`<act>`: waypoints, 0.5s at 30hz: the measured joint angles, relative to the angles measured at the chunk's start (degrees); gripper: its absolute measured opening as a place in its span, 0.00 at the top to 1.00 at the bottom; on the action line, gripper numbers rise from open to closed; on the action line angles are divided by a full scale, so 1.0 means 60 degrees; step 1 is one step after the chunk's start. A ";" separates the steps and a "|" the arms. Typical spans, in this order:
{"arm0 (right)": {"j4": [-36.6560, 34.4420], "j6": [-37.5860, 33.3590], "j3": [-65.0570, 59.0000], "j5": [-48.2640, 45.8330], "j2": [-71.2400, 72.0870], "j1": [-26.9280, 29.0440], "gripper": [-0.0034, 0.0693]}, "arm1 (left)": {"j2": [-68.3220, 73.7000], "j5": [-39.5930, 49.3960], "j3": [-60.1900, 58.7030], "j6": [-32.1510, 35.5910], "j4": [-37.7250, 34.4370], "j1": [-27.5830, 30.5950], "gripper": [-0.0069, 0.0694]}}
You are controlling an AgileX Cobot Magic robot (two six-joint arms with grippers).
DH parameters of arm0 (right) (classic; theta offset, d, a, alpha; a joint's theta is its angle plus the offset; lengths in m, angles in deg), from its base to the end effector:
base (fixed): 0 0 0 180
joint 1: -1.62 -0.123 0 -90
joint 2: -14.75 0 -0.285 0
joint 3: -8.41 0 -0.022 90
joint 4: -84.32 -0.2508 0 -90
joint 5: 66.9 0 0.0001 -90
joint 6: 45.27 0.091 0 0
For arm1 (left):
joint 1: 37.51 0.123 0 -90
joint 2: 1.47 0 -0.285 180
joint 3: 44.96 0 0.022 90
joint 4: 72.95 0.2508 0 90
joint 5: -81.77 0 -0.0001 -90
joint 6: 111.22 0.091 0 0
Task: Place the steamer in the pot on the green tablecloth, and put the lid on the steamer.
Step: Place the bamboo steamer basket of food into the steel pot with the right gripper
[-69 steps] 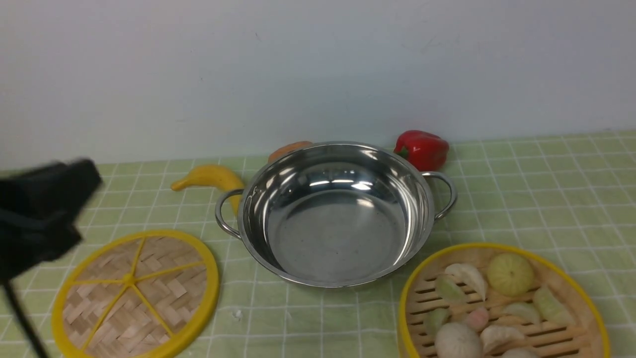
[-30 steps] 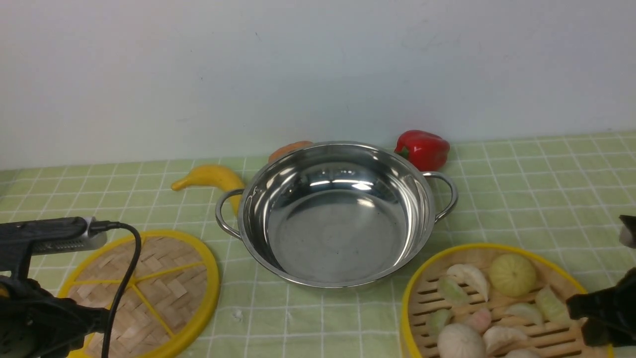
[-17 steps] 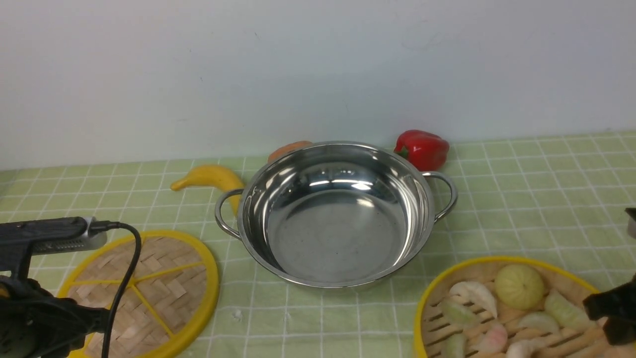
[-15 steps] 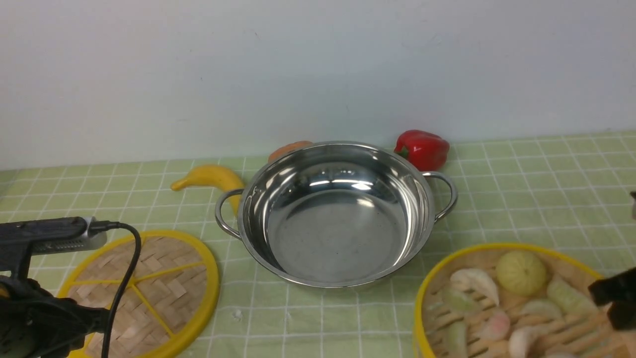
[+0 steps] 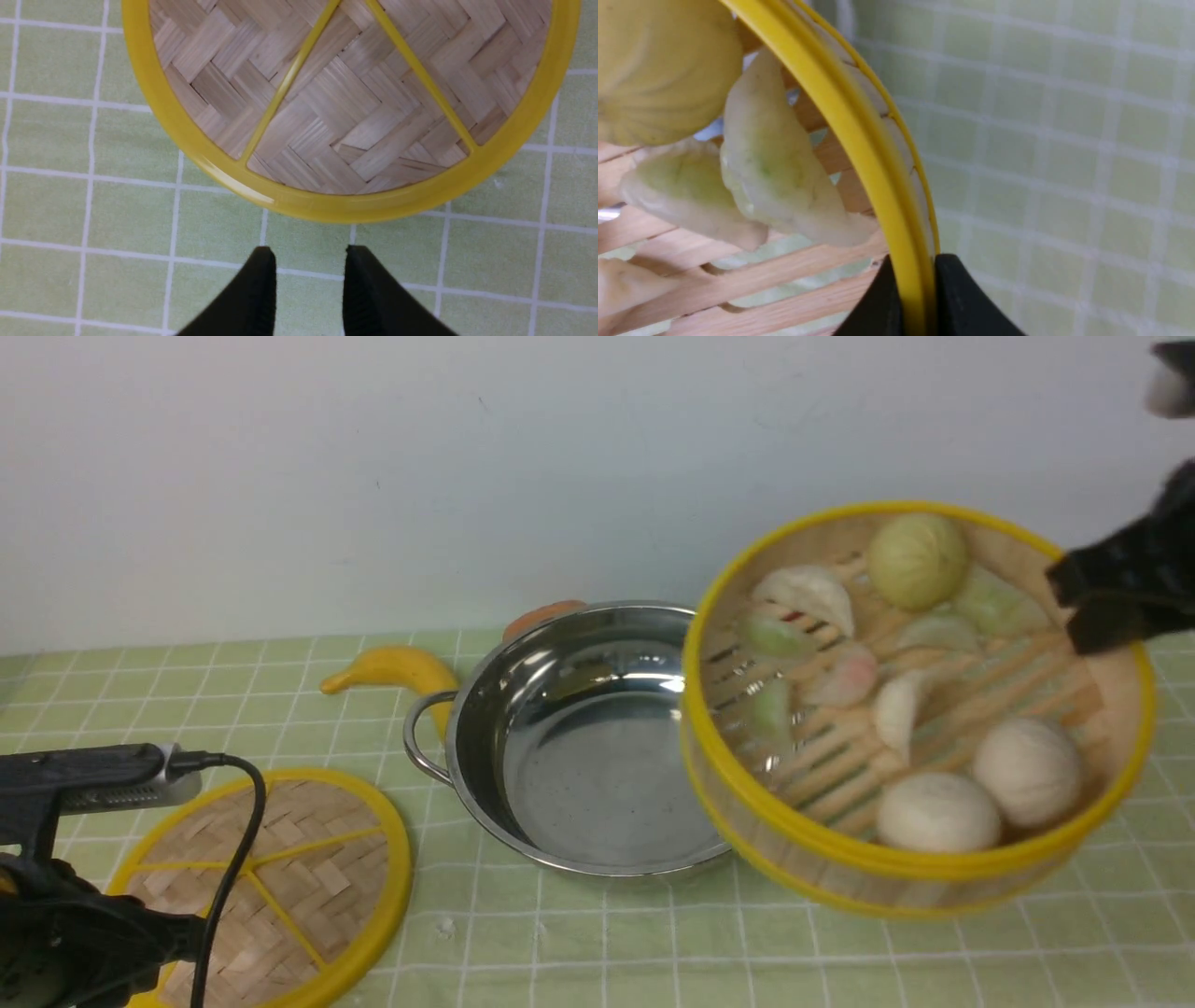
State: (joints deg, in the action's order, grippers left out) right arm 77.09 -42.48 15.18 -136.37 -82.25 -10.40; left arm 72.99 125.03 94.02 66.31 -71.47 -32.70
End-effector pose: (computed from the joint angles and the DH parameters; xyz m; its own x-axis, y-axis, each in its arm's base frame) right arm 0.3079 0.0765 0.3422 -0.9354 -0.1047 -0.3376 -0.1608 0.9767 0.1425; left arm 0.1916 0.0177 0.2247 -0.9261 -0.1023 -0.3630 -0.1128 0.9936 0.0077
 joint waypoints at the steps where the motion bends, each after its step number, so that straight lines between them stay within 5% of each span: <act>1: 0.0023 0.0076 0.0382 0.0040 -0.0409 -0.0305 0.85 | 0.0000 0.0000 0.0000 0.0000 0.0000 0.0000 0.65; 6: 0.0148 0.0538 0.2803 0.0122 -0.2962 -0.1389 0.85 | 0.0000 0.0000 0.0000 0.0000 0.0000 0.0000 0.65; 15: 0.0286 0.0640 0.5957 -0.0295 -0.6190 -0.1993 0.85 | 0.0000 -0.0064 0.0000 0.0000 0.0000 0.0000 0.65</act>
State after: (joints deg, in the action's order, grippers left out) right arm 78.81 -38.65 50.92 -138.14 -119.39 -22.36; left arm 72.99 124.65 94.02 66.31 -71.47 -32.70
